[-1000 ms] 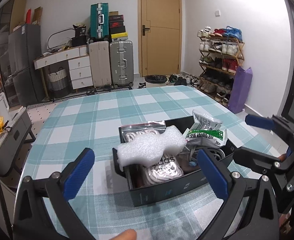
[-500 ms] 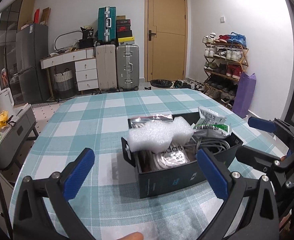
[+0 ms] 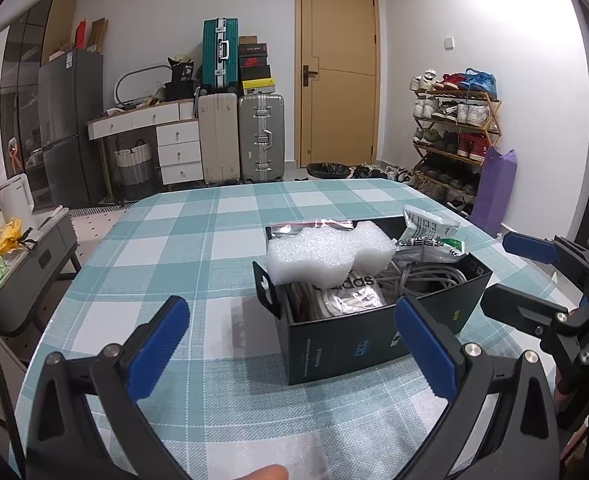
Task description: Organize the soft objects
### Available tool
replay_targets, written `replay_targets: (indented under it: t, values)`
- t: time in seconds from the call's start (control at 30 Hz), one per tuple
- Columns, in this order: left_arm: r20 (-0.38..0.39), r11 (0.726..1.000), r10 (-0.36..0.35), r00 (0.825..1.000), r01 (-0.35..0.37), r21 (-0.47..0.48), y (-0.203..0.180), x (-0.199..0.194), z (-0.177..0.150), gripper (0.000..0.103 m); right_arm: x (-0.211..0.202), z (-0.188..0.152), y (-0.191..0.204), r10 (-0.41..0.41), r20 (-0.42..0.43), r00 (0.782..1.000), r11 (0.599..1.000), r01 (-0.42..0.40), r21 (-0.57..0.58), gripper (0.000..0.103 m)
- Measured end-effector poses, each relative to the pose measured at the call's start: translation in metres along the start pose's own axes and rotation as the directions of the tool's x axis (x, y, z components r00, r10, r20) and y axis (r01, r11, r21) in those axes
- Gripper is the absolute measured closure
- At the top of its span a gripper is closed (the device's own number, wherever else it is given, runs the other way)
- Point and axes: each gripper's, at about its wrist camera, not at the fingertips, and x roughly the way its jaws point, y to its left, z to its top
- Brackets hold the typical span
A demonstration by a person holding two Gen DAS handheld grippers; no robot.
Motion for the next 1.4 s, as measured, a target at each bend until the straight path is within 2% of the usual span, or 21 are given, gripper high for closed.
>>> replay_targets:
  t: [0.6,1.4]
  values:
    - [0.006,1.000,0.000,1.000,0.000,-0.023,0.004,-0.001,0.000,0.000,-0.010,-0.001,0.002,-0.006,0.036,0.999,1.000,0.007,-0.009,0.000]
    - [0.016,1.000,0.003,1.000,-0.003,-0.023,0.003,-0.001,-0.001,0.000,-0.012,-0.001,0.002,-0.005,0.036,0.999,1.000,0.005,-0.005,0.000]
